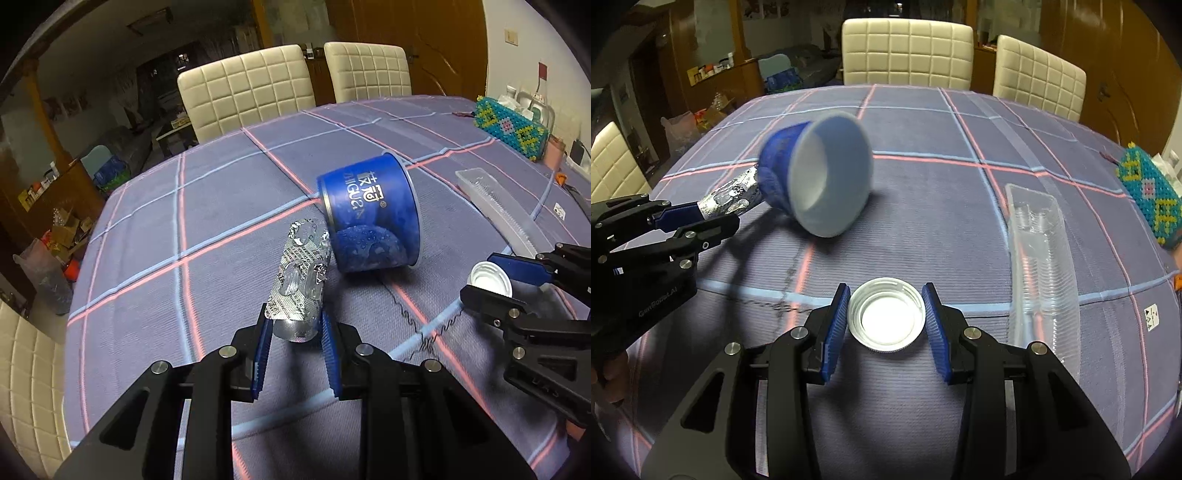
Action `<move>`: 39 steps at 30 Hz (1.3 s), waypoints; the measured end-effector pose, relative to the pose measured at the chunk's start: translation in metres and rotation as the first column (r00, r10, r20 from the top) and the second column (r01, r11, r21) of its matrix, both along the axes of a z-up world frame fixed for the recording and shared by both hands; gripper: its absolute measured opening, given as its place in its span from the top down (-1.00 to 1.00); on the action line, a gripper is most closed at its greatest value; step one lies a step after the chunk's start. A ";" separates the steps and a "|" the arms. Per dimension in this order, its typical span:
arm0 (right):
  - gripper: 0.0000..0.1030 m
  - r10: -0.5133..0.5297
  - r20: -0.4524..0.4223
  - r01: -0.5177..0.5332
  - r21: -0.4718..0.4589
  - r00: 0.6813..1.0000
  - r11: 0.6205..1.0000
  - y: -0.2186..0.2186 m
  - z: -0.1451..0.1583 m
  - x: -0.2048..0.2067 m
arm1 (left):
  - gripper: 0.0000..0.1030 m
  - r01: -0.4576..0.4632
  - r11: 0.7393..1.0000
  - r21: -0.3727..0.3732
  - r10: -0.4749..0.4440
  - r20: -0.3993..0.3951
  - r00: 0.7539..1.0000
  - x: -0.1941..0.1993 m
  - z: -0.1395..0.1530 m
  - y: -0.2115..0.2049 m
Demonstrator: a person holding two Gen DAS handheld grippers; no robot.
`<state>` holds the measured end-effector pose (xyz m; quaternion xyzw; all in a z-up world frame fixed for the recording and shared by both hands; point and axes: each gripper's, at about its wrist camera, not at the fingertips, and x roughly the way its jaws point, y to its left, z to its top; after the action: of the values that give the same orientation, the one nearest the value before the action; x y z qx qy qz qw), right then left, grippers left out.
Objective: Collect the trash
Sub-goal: 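Grasp the foil blister pack with the left tool while the right tool grasps the white bottle cap, then lift the foil pack with the left tool while the right tool lifts the cap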
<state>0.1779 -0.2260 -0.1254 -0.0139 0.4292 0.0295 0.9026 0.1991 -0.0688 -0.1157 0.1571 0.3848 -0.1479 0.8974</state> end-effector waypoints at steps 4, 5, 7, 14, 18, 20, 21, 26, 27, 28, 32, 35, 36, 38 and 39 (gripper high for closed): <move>0.20 0.027 0.018 -0.027 -0.012 0.999 1.000 0.014 0.009 -0.004 | 0.51 -0.016 1.000 -0.011 0.016 0.016 1.000 -0.008 0.007 0.011; 0.20 0.035 0.024 -0.035 -0.016 0.999 0.999 0.018 0.011 -0.005 | 0.51 -0.020 1.000 -0.014 0.020 0.020 1.000 -0.009 0.009 0.014; 0.20 0.049 0.034 -0.048 -0.022 0.998 0.999 0.024 0.016 -0.007 | 0.51 -0.024 1.000 -0.012 0.024 0.032 0.999 -0.015 0.012 0.020; 0.20 0.107 0.061 -0.104 -0.052 0.992 0.993 0.054 0.027 -0.016 | 0.51 -0.053 0.998 -0.018 0.055 0.071 0.996 -0.033 0.022 0.047; 0.20 0.141 0.069 -0.136 -0.064 0.988 0.989 0.071 0.031 -0.018 | 0.50 -0.078 0.997 -0.024 0.079 0.081 0.994 -0.041 0.025 0.065; 0.20 0.159 0.071 -0.155 -0.066 0.985 0.986 0.081 0.031 -0.017 | 0.50 -0.093 0.995 -0.023 0.095 0.090 0.991 -0.044 0.025 0.075; 0.20 0.171 0.070 -0.166 -0.066 0.983 0.984 0.086 0.031 -0.017 | 0.50 -0.100 0.995 -0.025 0.102 0.092 0.991 -0.045 0.025 0.080; 0.20 0.231 0.063 -0.226 -0.081 0.971 0.971 0.119 0.030 -0.013 | 0.50 -0.157 0.987 -0.034 0.160 0.094 0.983 -0.049 0.021 0.108; 0.20 0.246 0.064 -0.240 -0.085 0.967 0.967 0.127 0.030 -0.012 | 0.50 -0.165 0.986 -0.036 0.168 0.092 0.981 -0.049 0.020 0.113; 0.20 0.257 0.065 -0.251 -0.089 0.964 0.964 0.132 0.030 -0.012 | 0.50 -0.179 0.983 -0.038 0.182 0.090 0.979 -0.050 0.019 0.121; 0.20 0.312 0.071 -0.304 -0.105 0.947 0.947 0.163 0.033 -0.009 | 0.50 -0.222 0.974 -0.040 0.225 0.094 0.970 -0.053 0.016 0.144; 0.20 0.348 0.077 -0.339 -0.114 0.934 0.934 0.186 0.036 -0.006 | 0.50 -0.255 0.966 -0.046 0.259 0.093 0.961 -0.055 0.015 0.161; 0.20 0.358 0.079 -0.349 -0.116 0.930 0.930 0.193 0.036 -0.005 | 0.50 -0.270 0.962 -0.047 0.273 0.094 0.957 -0.055 0.015 0.169; 0.20 0.380 0.079 -0.370 -0.122 0.921 0.921 0.208 0.036 -0.004 | 0.50 -0.290 0.956 -0.045 0.293 0.096 0.951 -0.057 0.015 0.180; 0.20 0.394 0.078 -0.383 -0.125 0.916 0.915 0.217 0.036 -0.004 | 0.50 -0.300 0.953 -0.044 0.303 0.096 0.948 -0.058 0.014 0.185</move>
<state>0.1741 -0.0092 -0.0892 -0.1488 0.3726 0.1844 0.8972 0.1416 0.1164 -0.1013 0.0908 0.3557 -0.0066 0.9302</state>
